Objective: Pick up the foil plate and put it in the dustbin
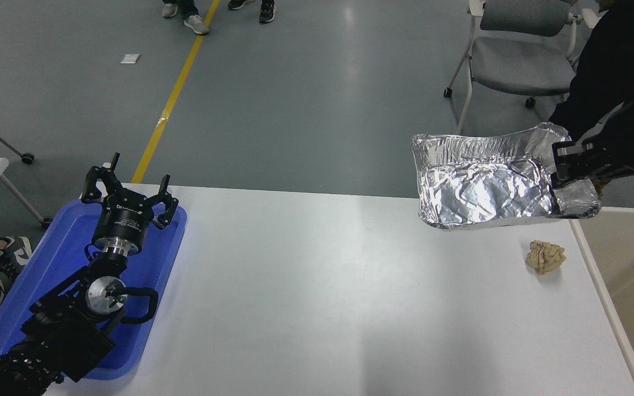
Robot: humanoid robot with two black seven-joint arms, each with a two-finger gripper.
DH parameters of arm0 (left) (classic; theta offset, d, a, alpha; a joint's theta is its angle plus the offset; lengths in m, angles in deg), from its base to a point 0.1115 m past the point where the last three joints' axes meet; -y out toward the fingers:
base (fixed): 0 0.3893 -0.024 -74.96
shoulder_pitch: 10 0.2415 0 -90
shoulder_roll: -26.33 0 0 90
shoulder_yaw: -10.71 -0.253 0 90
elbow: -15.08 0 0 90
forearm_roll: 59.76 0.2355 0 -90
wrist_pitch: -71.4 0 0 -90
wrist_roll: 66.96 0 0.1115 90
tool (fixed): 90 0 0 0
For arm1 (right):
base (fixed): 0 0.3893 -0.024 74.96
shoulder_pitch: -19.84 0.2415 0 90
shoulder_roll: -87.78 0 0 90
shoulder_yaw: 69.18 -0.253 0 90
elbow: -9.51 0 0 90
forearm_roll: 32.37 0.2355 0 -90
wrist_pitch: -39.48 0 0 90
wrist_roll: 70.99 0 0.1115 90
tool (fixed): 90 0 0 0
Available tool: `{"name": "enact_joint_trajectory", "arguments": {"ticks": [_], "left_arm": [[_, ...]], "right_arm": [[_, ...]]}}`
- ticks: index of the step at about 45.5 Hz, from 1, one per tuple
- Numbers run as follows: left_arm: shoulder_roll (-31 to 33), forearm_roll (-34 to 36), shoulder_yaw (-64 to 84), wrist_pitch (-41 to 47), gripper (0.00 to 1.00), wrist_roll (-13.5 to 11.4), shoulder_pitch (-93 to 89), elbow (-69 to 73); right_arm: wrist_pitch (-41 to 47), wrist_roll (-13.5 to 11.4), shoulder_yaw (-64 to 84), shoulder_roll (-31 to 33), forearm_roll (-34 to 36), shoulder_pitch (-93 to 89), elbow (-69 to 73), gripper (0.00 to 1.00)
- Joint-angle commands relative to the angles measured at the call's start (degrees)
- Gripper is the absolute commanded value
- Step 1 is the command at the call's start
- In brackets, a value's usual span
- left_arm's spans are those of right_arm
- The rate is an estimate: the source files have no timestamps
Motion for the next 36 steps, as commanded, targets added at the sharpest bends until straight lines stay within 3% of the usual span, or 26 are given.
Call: {"name": "enact_joint_trajectory", "arguments": {"ticks": [1, 19, 30, 36], "left_arm": [[0.0, 0.0, 0.0, 0.0, 1.0, 0.0, 0.0, 0.0], [0.0, 0.0, 0.0, -0.1, 1.0, 0.0, 0.0, 0.0], [0.0, 0.0, 0.0, -0.1, 1.0, 0.0, 0.0, 0.0], [0.0, 0.0, 0.0, -0.1, 1.0, 0.0, 0.0, 0.0]], "right_arm": [[-0.6, -0.1, -0.9, 5.2, 1.2, -6.0, -7.6, 0.0], [-0.6, -0.5, -5.9, 11.8, 8.7, -43.4, -49.1, 0.0], [-5.2, -1.1, -9.3, 14.6, 13.2, -57.6, -56.4, 0.0], [-9.2, -2.8, -9.6, 16.2, 16.4, -62.9, -57.1, 0.0]]}}
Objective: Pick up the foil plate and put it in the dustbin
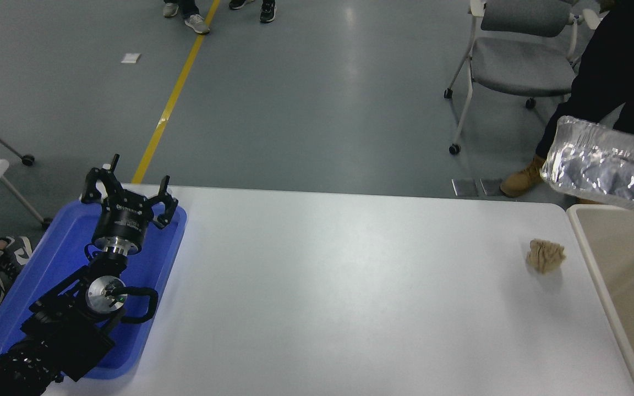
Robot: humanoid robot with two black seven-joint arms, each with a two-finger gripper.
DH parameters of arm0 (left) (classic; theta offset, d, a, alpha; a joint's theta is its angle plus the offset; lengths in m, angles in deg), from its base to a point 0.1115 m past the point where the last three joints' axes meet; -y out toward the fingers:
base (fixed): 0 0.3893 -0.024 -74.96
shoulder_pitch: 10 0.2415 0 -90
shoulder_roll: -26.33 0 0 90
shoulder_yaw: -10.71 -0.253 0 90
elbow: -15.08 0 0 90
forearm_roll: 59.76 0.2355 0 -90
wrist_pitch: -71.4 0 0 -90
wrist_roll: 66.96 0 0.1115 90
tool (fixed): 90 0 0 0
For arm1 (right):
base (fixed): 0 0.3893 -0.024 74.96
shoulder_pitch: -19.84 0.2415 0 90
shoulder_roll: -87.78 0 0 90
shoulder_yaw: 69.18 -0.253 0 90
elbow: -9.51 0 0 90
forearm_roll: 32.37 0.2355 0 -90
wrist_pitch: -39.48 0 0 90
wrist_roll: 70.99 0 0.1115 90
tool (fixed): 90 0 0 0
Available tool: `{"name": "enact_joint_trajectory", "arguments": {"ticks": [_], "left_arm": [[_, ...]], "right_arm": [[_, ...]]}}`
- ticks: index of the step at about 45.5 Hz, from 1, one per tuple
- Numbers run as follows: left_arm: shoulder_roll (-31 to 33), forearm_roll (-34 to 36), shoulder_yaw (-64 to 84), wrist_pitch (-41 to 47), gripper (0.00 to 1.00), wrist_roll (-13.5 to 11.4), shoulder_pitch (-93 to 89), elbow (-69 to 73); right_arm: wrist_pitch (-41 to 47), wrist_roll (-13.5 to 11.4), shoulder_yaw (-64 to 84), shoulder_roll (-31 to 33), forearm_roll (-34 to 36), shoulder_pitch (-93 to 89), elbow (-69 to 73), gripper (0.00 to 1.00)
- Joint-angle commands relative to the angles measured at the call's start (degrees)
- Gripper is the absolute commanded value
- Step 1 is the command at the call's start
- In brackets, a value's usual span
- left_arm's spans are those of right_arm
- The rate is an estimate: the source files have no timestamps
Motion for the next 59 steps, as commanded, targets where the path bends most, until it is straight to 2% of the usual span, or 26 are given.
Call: {"name": "enact_joint_trajectory", "arguments": {"ticks": [1, 14, 21, 35, 49, 59], "left_arm": [[0.0, 0.0, 0.0, 0.0, 1.0, 0.0, 0.0, 0.0], [0.0, 0.0, 0.0, 0.0, 1.0, 0.0, 0.0, 0.0], [0.0, 0.0, 0.0, 0.0, 1.0, 0.0, -0.1, 0.0], [0.0, 0.0, 0.0, 0.0, 1.0, 0.0, 0.0, 0.0], [0.0, 0.0, 0.0, 0.0, 1.0, 0.0, -0.1, 0.0], [0.0, 0.0, 0.0, 0.1, 1.0, 0.0, -0.1, 0.0]], "right_arm": [[-6.1, -2.1, -1.9, 3.2, 5.8, -13.6, -6.6, 0.0], [-17.6, -4.4, -6.2, 3.6, 16.8, -25.3, -8.2, 0.0], [-21.1, -6.1, -10.5, 3.6, 17.0, -29.3, -8.2, 0.0], [-26.4, -7.3, -26.2, 2.9, 17.0, -38.7, -8.4, 0.0], [-28.8, -7.3, -37.8, -0.7, 17.0, -48.8, -11.8, 0.0], [-28.9, -7.3, -41.0, -1.1, 17.0, -51.5, -11.9, 0.0]]}}
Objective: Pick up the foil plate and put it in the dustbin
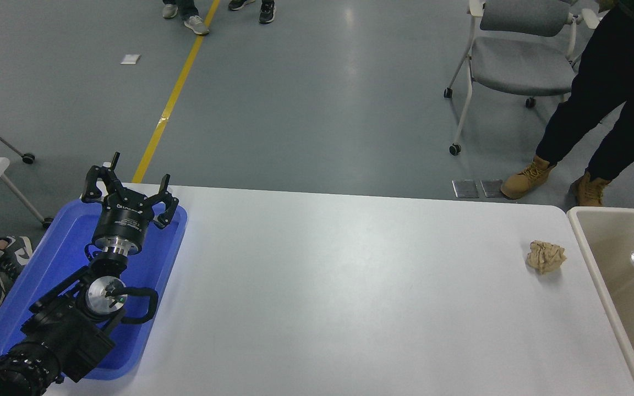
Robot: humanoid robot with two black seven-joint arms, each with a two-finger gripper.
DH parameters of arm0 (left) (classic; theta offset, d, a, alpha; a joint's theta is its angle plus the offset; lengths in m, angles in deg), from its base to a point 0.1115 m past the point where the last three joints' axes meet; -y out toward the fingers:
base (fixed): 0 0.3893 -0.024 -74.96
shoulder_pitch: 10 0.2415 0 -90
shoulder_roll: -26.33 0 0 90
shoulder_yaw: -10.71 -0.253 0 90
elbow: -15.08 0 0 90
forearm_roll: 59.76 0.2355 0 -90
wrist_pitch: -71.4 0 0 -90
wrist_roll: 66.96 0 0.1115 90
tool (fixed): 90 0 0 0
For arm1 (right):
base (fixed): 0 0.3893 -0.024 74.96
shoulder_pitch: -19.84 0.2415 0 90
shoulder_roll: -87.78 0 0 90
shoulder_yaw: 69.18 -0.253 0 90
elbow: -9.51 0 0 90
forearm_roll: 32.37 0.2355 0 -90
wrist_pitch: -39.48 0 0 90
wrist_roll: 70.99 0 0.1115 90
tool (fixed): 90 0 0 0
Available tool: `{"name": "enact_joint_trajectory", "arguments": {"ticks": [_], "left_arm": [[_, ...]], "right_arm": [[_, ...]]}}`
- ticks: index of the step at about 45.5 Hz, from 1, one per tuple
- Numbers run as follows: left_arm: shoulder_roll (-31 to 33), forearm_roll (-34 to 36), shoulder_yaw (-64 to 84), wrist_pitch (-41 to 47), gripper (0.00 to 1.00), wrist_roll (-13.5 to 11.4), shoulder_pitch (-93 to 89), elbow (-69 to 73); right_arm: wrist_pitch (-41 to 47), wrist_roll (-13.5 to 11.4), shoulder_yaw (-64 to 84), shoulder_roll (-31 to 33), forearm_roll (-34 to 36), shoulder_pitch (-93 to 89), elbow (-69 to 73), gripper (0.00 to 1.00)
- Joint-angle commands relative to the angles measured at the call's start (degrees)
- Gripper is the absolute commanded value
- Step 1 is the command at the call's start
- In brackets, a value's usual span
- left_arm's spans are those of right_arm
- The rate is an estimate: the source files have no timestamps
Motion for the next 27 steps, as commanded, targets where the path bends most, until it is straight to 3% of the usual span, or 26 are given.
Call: {"name": "enact_joint_trajectory", "arguments": {"ticks": [1, 8, 10, 15, 19, 27], "left_arm": [[0.0, 0.0, 0.0, 0.0, 1.0, 0.0, 0.0, 0.0], [0.0, -0.1, 0.0, 0.0, 1.0, 0.0, 0.1, 0.0], [0.0, -0.1, 0.0, 0.1, 1.0, 0.0, 0.0, 0.0], [0.0, 0.0, 0.0, 0.1, 1.0, 0.0, 0.0, 0.0], [0.0, -0.1, 0.0, 0.0, 1.0, 0.0, 0.0, 0.0], [0.0, 0.0, 0.0, 0.1, 1.0, 0.0, 0.0, 0.0]], "right_arm": [[-0.8, -0.1, -5.5, -1.0, 0.1, -4.6, -0.9, 0.0], [-1.1, -0.1, -7.0, -1.0, 0.1, -5.2, -0.9, 0.0], [-2.3, 0.0, -7.1, -1.0, 0.0, -5.1, -0.8, 0.21], [-3.5, 0.1, -7.1, -1.0, -0.7, -4.9, -0.7, 0.55], [-3.7, 0.1, -7.0, -1.0, -0.7, -4.5, -0.7, 0.97], [-3.4, 0.1, -7.0, -1.2, -0.8, -4.3, -0.4, 1.0]]}}
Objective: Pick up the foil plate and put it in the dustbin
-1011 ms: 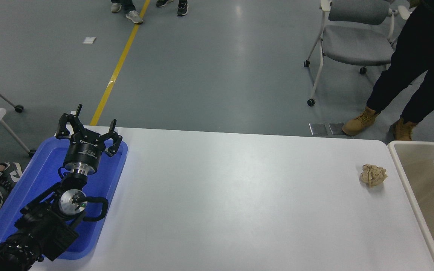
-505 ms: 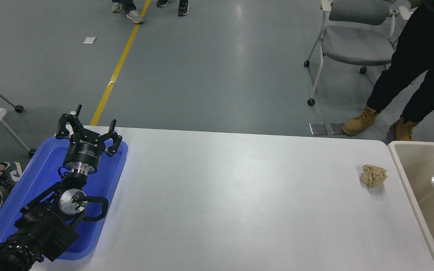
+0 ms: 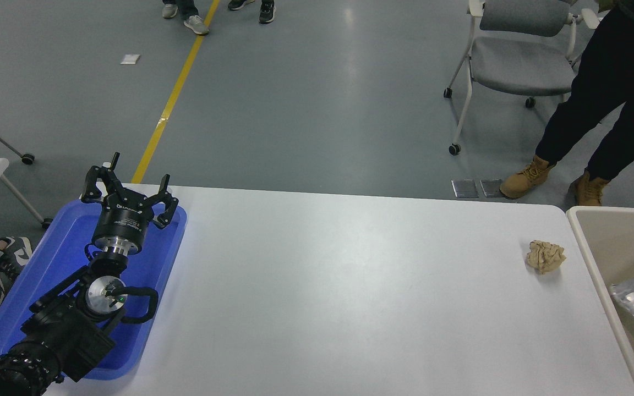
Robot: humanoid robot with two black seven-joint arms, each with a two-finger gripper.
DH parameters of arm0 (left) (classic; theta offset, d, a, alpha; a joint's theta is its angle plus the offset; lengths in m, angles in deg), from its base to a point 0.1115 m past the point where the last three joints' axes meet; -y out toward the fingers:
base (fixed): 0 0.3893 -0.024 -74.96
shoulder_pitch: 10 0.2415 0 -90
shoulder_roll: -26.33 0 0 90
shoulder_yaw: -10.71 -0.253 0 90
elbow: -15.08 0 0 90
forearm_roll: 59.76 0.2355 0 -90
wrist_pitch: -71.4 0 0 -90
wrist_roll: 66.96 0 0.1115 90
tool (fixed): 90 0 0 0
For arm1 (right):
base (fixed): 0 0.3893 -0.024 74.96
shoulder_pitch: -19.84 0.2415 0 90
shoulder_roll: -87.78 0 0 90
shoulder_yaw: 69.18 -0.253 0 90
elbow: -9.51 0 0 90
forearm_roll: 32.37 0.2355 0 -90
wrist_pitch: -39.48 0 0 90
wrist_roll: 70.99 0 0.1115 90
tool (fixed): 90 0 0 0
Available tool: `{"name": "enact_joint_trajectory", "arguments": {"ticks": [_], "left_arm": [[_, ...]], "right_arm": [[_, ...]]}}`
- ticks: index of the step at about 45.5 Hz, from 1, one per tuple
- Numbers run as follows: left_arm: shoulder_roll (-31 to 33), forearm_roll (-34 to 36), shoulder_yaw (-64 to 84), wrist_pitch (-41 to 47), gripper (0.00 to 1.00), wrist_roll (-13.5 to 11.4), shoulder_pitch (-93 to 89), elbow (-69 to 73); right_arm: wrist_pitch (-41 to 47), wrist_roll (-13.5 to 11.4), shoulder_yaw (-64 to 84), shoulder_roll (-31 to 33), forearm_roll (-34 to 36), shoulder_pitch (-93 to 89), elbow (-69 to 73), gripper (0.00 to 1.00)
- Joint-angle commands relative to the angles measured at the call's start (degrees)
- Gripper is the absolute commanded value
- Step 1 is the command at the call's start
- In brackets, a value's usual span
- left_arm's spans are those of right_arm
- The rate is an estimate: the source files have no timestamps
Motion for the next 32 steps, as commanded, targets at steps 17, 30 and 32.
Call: {"name": "enact_joint_trajectory", "arguments": {"ticks": [17, 30, 32], "left_arm": [[0.0, 0.0, 0.0, 0.0, 1.0, 0.0, 0.0, 0.0], [0.0, 0.0, 0.0, -0.1, 1.0, 0.0, 0.0, 0.0], [0.0, 0.0, 0.0, 0.0, 1.0, 0.0, 0.0, 0.0]], "right_arm": [[0.5, 0.0, 0.7, 0.4, -3.7, 12.9, 0.8, 1.0], [0.9, 0.0, 0.7, -0.4, -16.9, 29.0, 3.3, 1.0], [2.0, 0.0, 0.7, -0.6, -18.6, 31.4, 4.5, 1.0]]}}
